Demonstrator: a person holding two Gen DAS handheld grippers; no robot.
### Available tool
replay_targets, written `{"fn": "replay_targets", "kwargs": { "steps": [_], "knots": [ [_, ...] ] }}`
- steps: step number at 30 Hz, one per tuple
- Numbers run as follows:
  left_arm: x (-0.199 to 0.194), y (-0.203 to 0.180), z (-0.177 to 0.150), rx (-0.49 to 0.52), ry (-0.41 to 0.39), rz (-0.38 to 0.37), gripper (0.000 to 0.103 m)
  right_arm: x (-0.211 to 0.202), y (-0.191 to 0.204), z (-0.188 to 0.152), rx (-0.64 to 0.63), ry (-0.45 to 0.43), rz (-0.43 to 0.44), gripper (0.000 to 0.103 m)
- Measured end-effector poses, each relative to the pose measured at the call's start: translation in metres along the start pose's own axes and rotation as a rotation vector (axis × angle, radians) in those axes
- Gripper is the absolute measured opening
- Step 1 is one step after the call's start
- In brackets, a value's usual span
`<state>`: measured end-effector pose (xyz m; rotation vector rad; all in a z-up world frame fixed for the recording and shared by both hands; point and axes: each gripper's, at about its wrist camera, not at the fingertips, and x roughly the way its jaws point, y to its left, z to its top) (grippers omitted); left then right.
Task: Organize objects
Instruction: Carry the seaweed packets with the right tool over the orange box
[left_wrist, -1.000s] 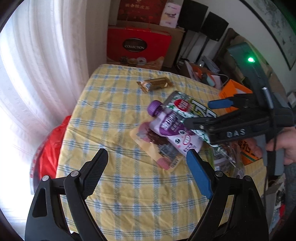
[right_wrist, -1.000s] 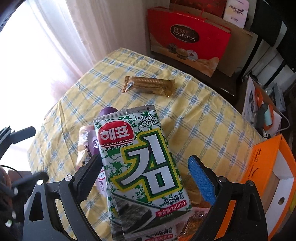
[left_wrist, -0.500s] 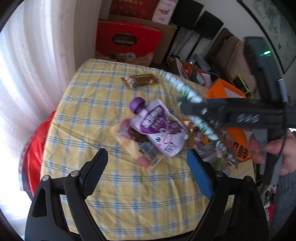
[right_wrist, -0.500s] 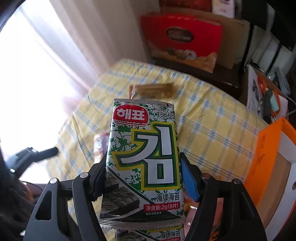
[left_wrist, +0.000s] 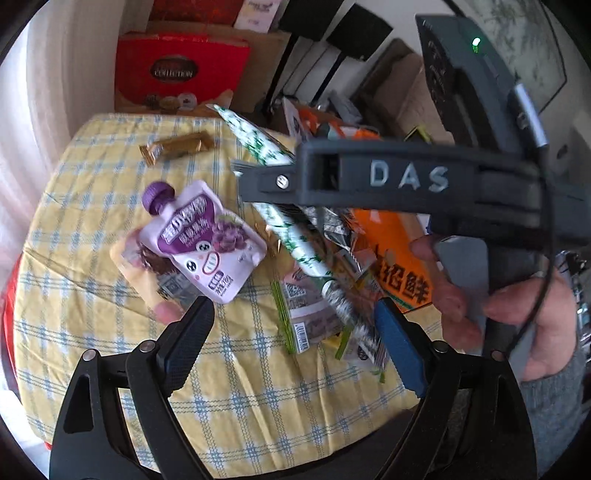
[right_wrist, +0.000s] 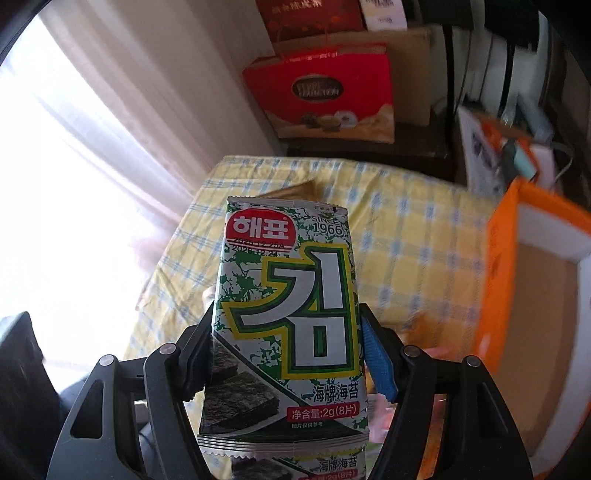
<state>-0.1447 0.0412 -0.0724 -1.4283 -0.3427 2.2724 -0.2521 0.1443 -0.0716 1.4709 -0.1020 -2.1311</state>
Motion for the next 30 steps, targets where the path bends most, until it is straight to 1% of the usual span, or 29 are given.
{"fn": "replay_targets", "kwargs": {
  "steps": [1,2,3,6,7,8,9,10,12,13,14,16,23,26,30],
  "knots": [
    [0.004,0.003,0.0,-0.014,0.008,-0.006,0.081,0.004,-0.001,-0.001,0.009,0.008,0.007,0.071],
    [0.008,0.006,0.0,-0.03,0.015,-0.012,0.076,0.007,-0.001,-0.003,0.009,0.013,0.007,0.071],
    [0.011,0.009,0.0,-0.043,0.021,-0.016,0.074,0.009,-0.001,-0.004,0.012,0.018,0.011,0.071],
    [0.02,0.016,0.002,-0.077,0.037,-0.057,0.061,0.015,-0.005,-0.009,0.045,0.035,0.06,0.071],
    [0.023,0.016,0.002,-0.078,0.043,-0.074,0.05,0.016,-0.005,-0.01,0.054,0.038,0.071,0.071],
    [0.028,0.017,0.003,-0.077,0.057,-0.089,0.032,0.016,-0.005,-0.01,0.056,0.039,0.072,0.071],
    [0.03,0.017,0.003,-0.075,0.071,-0.088,0.021,0.016,-0.005,-0.011,0.058,0.039,0.074,0.071],
    [0.033,0.017,0.003,-0.074,0.082,-0.077,0.018,0.015,-0.006,-0.012,0.063,0.04,0.085,0.071],
    [0.032,0.02,0.002,-0.078,0.082,-0.092,0.017,0.012,-0.009,-0.013,0.07,0.038,0.09,0.071],
    [0.03,0.021,0.001,-0.076,0.079,-0.099,0.014,0.01,-0.01,-0.013,0.07,0.034,0.092,0.07],
    [0.028,0.021,0.0,-0.07,0.078,-0.091,0.012,0.007,-0.01,-0.013,0.065,0.026,0.083,0.068],
    [0.023,0.022,-0.001,-0.053,0.069,-0.075,0.011,0.001,-0.01,-0.013,0.051,0.011,0.061,0.067],
    [0.005,0.022,-0.005,-0.019,0.051,-0.078,0.011,-0.018,-0.012,-0.018,0.051,-0.014,0.039,0.067],
    [0.0,0.015,-0.008,0.018,0.047,-0.052,0.011,-0.025,-0.008,-0.019,0.041,-0.028,0.024,0.068],
    [-0.007,0.008,-0.013,0.062,0.046,-0.042,0.011,-0.03,-0.013,-0.022,0.079,-0.031,0.056,0.069]
  ]
}}
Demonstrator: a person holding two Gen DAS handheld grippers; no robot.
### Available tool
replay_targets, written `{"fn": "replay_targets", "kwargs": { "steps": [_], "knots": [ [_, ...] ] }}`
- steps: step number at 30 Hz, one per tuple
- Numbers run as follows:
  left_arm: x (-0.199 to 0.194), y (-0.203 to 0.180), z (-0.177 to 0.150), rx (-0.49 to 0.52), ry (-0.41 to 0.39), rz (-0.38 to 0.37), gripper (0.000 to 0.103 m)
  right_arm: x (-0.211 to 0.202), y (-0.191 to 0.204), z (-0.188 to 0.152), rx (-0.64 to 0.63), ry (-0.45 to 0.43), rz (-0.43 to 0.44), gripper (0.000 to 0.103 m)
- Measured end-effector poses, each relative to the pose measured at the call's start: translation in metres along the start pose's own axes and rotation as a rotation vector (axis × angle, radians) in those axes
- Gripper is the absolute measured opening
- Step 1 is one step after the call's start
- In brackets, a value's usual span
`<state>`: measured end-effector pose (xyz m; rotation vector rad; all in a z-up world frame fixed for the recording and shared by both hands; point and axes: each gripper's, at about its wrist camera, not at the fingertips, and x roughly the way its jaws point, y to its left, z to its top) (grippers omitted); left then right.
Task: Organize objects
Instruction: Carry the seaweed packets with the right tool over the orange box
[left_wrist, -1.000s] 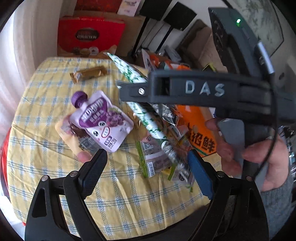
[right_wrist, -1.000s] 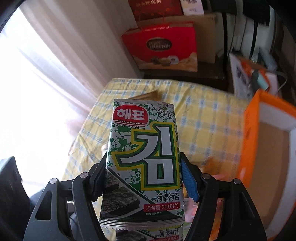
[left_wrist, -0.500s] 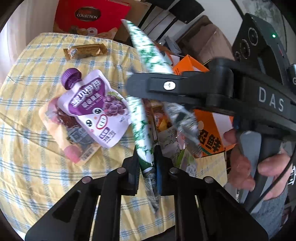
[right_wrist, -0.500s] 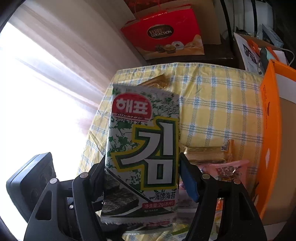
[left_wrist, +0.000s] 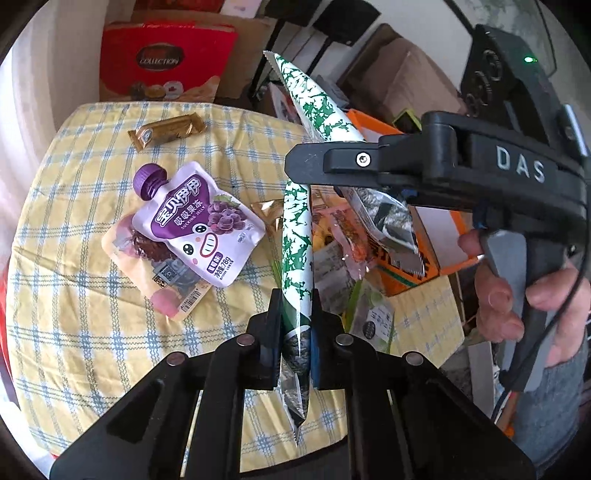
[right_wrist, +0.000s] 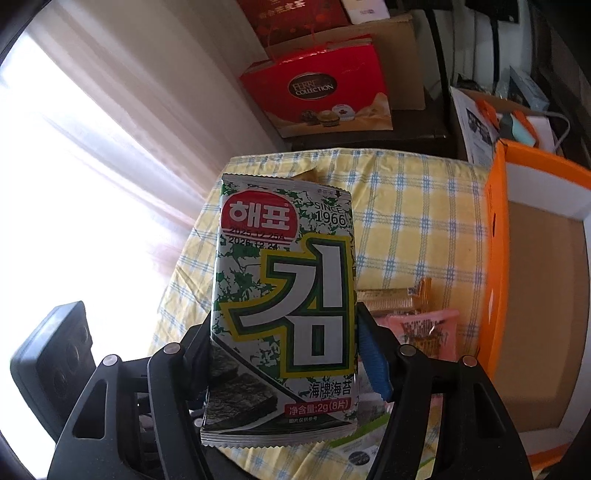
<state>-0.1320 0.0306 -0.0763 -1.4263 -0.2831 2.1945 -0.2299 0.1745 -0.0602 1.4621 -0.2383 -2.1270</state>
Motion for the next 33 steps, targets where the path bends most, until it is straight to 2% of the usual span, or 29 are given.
{"fn": "replay_targets", "kwargs": {
  "steps": [6,9,11,17,23,33],
  "knots": [
    [-0.005,0.007,-0.005,0.003,0.013,0.0,0.011,-0.002,-0.008,-0.008,0.023,0.009,0.021,0.068],
    [-0.011,0.013,-0.007,-0.007,-0.003,0.014,0.011,-0.007,-0.012,-0.01,0.033,-0.022,-0.021,0.068],
    [-0.018,0.02,-0.007,-0.032,-0.022,0.015,0.011,-0.009,-0.02,-0.01,0.076,-0.024,0.025,0.067],
    [-0.032,0.026,0.004,-0.068,-0.053,-0.014,0.011,-0.019,-0.02,-0.013,0.048,-0.037,-0.051,0.067],
    [-0.039,0.003,0.023,-0.075,-0.083,-0.067,0.011,-0.044,-0.029,-0.015,0.04,-0.067,-0.139,0.067],
    [-0.01,-0.054,0.064,-0.104,-0.093,-0.178,0.011,-0.099,-0.083,-0.018,0.092,-0.112,-0.287,0.068]
  ]
}}
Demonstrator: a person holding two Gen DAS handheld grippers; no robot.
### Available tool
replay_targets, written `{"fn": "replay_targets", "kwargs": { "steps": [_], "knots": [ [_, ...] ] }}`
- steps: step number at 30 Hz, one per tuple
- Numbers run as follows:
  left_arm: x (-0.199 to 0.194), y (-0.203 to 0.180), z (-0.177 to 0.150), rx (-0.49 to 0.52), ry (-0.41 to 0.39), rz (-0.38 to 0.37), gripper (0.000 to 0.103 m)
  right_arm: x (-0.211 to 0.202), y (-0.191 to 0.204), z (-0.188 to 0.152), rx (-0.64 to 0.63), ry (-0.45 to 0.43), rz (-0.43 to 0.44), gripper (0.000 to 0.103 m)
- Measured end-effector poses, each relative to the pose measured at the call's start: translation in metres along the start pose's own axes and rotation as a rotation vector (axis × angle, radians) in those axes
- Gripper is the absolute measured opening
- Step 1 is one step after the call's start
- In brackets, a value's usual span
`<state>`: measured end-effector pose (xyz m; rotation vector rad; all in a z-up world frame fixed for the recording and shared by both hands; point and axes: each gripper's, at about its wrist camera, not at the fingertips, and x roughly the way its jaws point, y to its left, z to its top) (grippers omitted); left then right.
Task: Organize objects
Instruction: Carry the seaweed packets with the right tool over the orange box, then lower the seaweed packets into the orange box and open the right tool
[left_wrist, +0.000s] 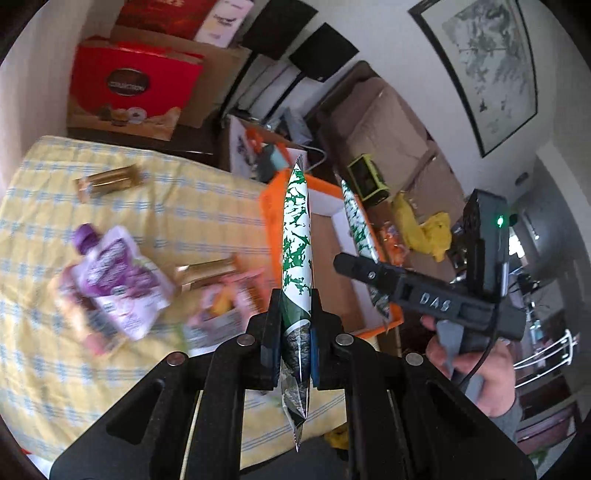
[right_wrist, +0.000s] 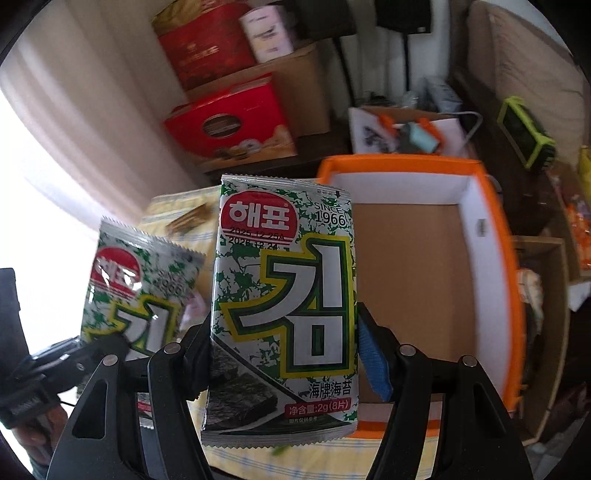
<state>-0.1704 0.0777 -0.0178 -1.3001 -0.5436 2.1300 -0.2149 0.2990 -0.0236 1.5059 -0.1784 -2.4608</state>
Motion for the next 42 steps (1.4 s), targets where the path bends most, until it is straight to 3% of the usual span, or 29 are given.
{"fn": "replay_targets", "kwargs": {
  "steps": [12,21,23,28,34,36,38,42],
  "knots": [
    [0.091,-0.042,0.015,-0.074,0.048,-0.1,0.011,-0.003,-0.076,-0.004,0.065,0.009,-0.141,0.068],
    [0.137,-0.052,0.008,-0.078,0.07,-0.079,0.012,0.015,-0.094,-0.002,0.073,0.007,-0.185,0.071],
    [0.14,-0.05,0.006,-0.073,0.065,-0.061,0.024,0.016,-0.095,-0.003,0.071,0.005,-0.189,0.073],
    [0.139,-0.044,0.004,-0.077,0.072,-0.045,0.039,0.017,-0.096,-0.006,0.07,0.001,-0.204,0.075],
    [0.122,-0.05,0.003,-0.021,0.072,-0.03,0.043,0.012,-0.095,-0.007,0.087,-0.006,-0.179,0.075],
    [0.114,-0.054,0.003,0.019,0.071,-0.003,0.05,0.009,-0.093,-0.007,0.082,-0.008,-0.177,0.075],
    [0.103,-0.059,0.003,0.062,0.057,0.037,0.066,0.006,-0.088,-0.008,0.073,-0.009,-0.18,0.075],
    [0.08,-0.06,0.004,0.098,0.037,0.093,0.08,0.001,-0.079,-0.009,0.057,-0.025,-0.199,0.077]
  ]
}}
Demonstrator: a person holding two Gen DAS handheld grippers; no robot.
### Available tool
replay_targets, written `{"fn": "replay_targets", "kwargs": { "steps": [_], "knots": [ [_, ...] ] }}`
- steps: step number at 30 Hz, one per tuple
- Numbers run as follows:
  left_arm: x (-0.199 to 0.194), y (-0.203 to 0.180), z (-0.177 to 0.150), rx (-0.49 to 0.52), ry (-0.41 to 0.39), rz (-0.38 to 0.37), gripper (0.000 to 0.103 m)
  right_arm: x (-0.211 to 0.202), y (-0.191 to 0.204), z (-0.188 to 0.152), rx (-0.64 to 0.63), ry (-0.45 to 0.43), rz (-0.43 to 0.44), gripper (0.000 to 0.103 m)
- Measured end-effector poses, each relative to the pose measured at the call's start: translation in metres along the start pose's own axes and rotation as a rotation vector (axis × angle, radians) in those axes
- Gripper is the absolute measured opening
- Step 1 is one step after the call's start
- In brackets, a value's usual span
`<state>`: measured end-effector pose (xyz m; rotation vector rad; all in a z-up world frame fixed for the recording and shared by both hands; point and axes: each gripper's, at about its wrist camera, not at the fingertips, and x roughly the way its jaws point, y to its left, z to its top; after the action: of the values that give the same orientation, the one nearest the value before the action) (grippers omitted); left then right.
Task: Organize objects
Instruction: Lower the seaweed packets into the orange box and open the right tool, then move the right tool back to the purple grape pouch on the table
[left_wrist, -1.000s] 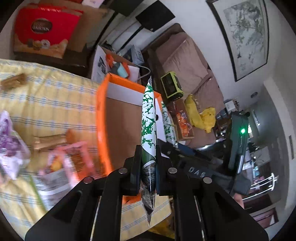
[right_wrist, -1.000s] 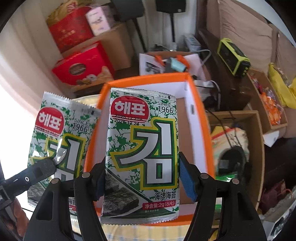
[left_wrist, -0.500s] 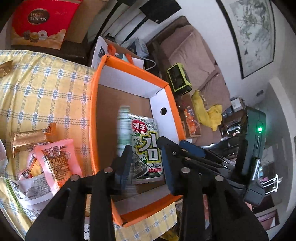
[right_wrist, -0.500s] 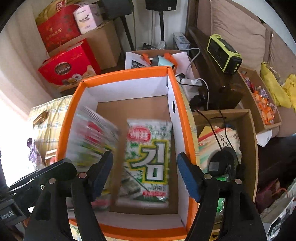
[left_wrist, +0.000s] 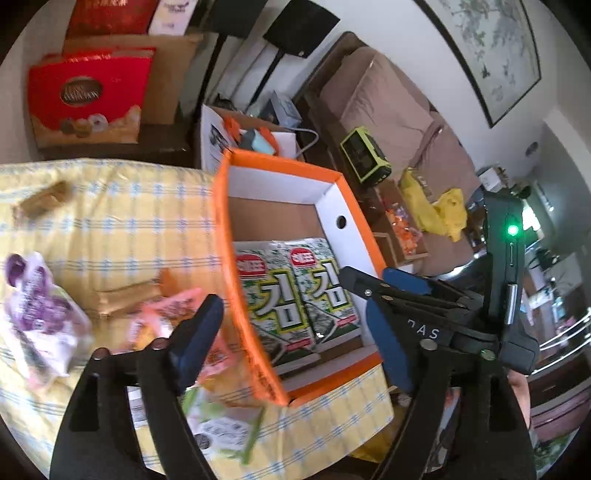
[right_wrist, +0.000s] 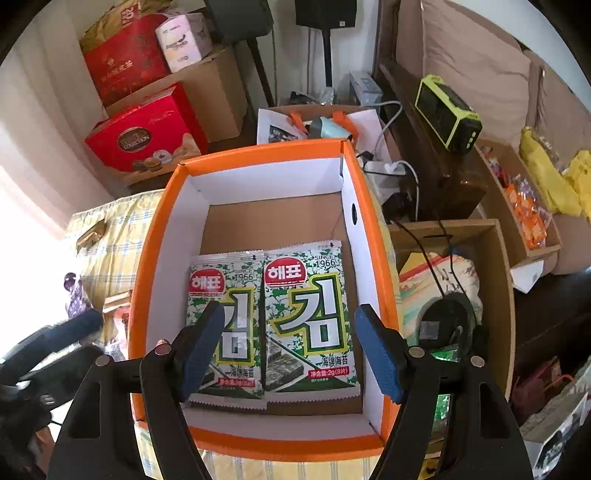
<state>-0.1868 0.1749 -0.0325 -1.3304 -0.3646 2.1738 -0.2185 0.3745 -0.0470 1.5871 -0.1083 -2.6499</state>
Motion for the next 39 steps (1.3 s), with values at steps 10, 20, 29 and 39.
{"fn": "replay_targets", "kwargs": {
  "steps": [10,20,29,39],
  "knots": [
    [-0.045,0.031,-0.005,0.078,0.01,0.185,0.096,-0.012,0.041,-0.005,-0.117,-0.028,-0.146,0.101],
    [-0.104,0.079,-0.012,0.096,-0.116,0.362,0.103,-0.028,0.103,-0.018,-0.313,-0.083,-0.16,0.101],
    [-0.153,0.126,-0.033,0.138,-0.186,0.473,0.103,-0.03,0.144,-0.034,-0.331,0.0,0.098,0.101],
    [-0.151,0.175,-0.05,0.082,-0.124,0.466,0.103,0.0,0.184,-0.046,-0.351,0.084,0.192,0.101]
  ]
}}
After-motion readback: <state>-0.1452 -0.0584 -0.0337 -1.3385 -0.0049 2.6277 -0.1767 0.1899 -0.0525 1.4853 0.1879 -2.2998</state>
